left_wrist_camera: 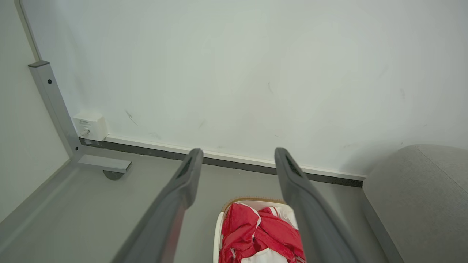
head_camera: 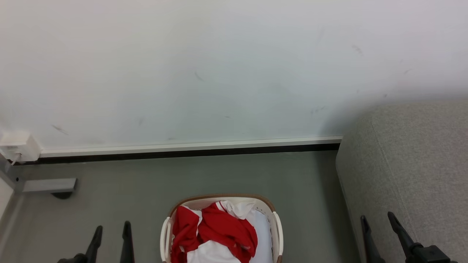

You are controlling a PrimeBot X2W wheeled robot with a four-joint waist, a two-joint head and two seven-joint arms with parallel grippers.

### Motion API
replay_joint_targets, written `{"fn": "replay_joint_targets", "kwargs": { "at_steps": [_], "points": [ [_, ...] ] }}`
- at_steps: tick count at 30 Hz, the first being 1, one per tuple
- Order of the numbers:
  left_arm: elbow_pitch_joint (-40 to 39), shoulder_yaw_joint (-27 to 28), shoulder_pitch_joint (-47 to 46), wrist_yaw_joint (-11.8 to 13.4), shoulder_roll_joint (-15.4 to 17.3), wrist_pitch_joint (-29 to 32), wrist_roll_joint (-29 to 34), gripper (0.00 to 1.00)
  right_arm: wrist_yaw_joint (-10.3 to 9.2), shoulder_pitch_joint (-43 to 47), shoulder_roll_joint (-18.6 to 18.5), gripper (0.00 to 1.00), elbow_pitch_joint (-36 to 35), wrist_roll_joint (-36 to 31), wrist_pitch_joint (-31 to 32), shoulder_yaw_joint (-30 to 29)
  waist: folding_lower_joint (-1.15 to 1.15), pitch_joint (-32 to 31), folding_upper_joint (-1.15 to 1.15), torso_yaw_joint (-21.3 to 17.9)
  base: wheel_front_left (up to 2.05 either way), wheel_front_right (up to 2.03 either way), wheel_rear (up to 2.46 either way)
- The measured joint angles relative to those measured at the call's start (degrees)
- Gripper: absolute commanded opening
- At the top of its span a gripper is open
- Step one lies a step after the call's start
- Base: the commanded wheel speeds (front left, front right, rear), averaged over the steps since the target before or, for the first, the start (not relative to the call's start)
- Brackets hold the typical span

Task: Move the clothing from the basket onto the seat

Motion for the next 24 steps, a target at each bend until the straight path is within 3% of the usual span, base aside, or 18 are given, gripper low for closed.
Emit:
{"fn": "replay_joint_targets", "kwargs": {
  "at_steps": [7,14,19,24],
  "points": [
    [0.5,-1.4,-0.8,-0.8,0.0,-0.6,2.6,1.0,0.0,-1.6,-0.1,1.0,-0.5,-1.9,-0.6,0.9,0.0,2.0,0.0,-1.7,0.0,0.0,0.0],
    [2.4,-4.7,-8.3,-2.4,0.2,-0.6,3.6,1.0,0.0,-5.4,-0.1,1.0,-2.7,-1.9,-0.6,1.3,0.0,8.0,0.0,-3.7,0.0,0.0,0.0],
    [6.2,-9.4,-15.1,-2.7,1.9,-0.6,4.1,1.0,0.0,-8.8,-0.2,1.0,-5.1,-2.1,-0.6,2.1,0.0,13.1,0.0,-5.1,0.0,0.0,0.0],
    [16.7,-20.2,-28.2,-2.9,6.1,-0.5,4.0,1.0,0.0,-14.2,-0.2,1.0,-9.2,-2.5,-0.6,3.6,0.01,22.4,0.0,-7.4,0.0,0.0,0.0]
  ]
}}
